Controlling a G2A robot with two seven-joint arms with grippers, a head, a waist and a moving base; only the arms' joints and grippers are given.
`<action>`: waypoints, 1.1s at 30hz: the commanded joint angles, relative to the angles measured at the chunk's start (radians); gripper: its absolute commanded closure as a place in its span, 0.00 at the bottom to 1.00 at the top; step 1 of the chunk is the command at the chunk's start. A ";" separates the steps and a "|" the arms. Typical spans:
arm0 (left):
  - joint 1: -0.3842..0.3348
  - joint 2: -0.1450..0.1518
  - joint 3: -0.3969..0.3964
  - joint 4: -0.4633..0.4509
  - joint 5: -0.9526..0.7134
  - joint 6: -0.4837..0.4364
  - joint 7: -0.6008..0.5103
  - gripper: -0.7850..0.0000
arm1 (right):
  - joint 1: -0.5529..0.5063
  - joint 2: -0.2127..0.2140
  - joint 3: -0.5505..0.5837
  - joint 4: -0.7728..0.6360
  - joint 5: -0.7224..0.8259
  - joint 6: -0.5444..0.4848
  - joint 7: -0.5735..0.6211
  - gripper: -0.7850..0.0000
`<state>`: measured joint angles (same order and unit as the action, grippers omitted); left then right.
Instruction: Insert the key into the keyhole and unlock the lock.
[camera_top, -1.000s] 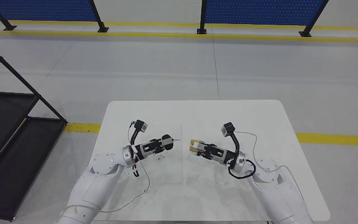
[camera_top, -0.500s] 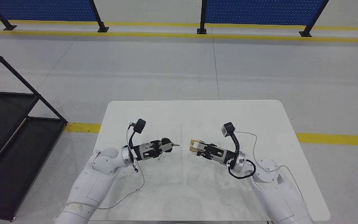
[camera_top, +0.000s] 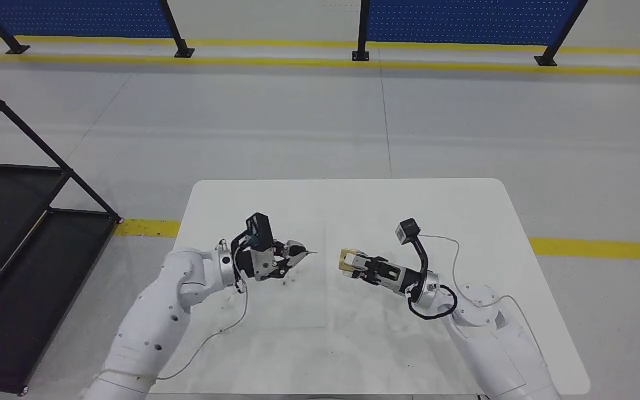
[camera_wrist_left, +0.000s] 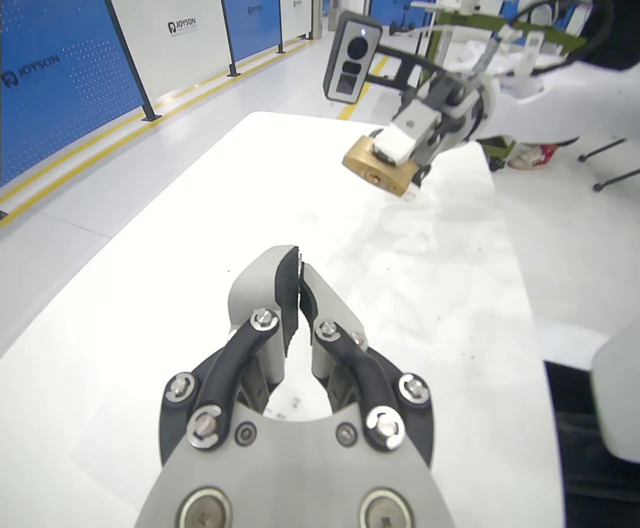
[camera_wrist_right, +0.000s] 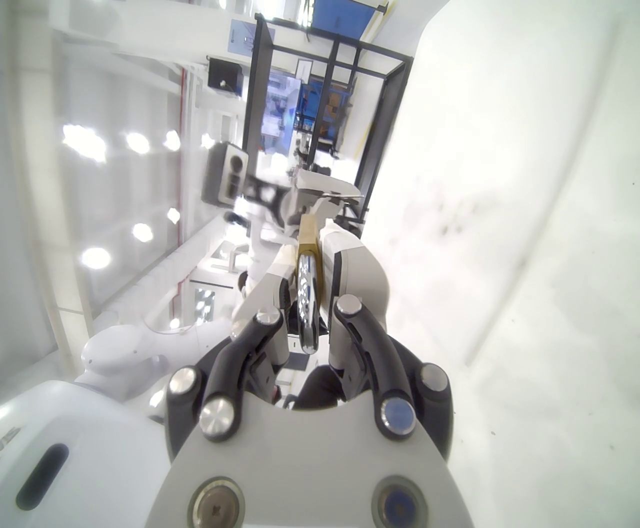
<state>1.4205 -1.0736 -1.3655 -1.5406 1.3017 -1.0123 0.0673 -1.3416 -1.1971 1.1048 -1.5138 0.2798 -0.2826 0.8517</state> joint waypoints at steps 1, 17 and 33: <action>-0.013 0.009 0.021 0.034 0.172 0.000 0.199 1.00 | 0.000 0.000 0.000 0.000 0.000 0.000 0.000 1.00; -0.047 0.016 0.051 0.044 0.225 0.000 0.299 1.00 | 0.000 0.000 0.000 0.000 0.000 0.000 0.000 1.00; -0.165 0.088 0.158 0.140 1.084 0.473 0.890 1.00 | 0.000 0.000 0.000 0.000 0.000 0.000 0.000 1.00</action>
<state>1.2619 -0.9872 -1.2149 -1.4110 2.3675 -0.5583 0.9249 -1.3416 -1.1971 1.1048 -1.5138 0.2798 -0.2826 0.8517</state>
